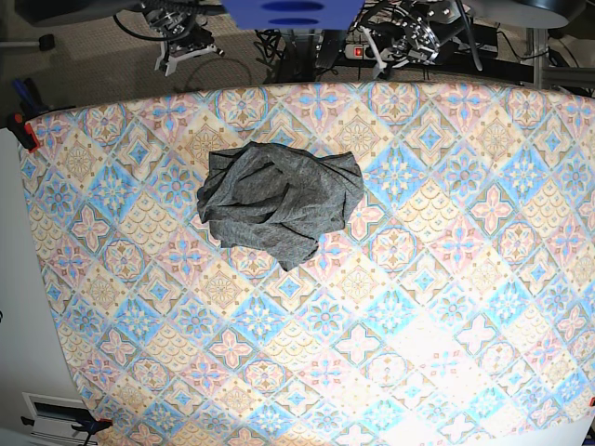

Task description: Layout the t-shirt on the table in an organized manner, then fold the t-shirt properly

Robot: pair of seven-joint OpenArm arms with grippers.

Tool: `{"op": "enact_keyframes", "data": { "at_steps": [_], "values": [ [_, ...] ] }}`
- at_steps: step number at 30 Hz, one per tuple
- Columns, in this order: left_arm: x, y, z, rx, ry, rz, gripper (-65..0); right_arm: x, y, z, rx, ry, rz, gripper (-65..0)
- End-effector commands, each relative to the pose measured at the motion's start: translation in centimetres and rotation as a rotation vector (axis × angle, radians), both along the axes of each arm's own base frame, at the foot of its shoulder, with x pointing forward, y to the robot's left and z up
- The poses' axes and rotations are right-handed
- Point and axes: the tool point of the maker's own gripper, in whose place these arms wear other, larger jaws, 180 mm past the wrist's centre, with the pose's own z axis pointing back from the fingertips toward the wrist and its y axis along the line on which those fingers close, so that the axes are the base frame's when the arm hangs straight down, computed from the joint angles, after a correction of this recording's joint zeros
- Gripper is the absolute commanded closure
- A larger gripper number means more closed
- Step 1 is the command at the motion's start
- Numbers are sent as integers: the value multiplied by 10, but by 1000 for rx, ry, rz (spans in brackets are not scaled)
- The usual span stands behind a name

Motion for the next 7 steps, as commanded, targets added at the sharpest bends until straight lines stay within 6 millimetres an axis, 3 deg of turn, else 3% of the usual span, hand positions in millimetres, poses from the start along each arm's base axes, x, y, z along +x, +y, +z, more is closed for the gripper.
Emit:
{"op": "enact_keyframes", "data": {
  "at_steps": [1, 7],
  "values": [
    [0, 0, 0, -2, 2, -5, 0, 0, -5, 1, -10, -6, -3, 0],
    [2, -3, 0, -7, 0, -5, 0, 2, 1, 0, -1, -2, 70, 0]
  ]
}}
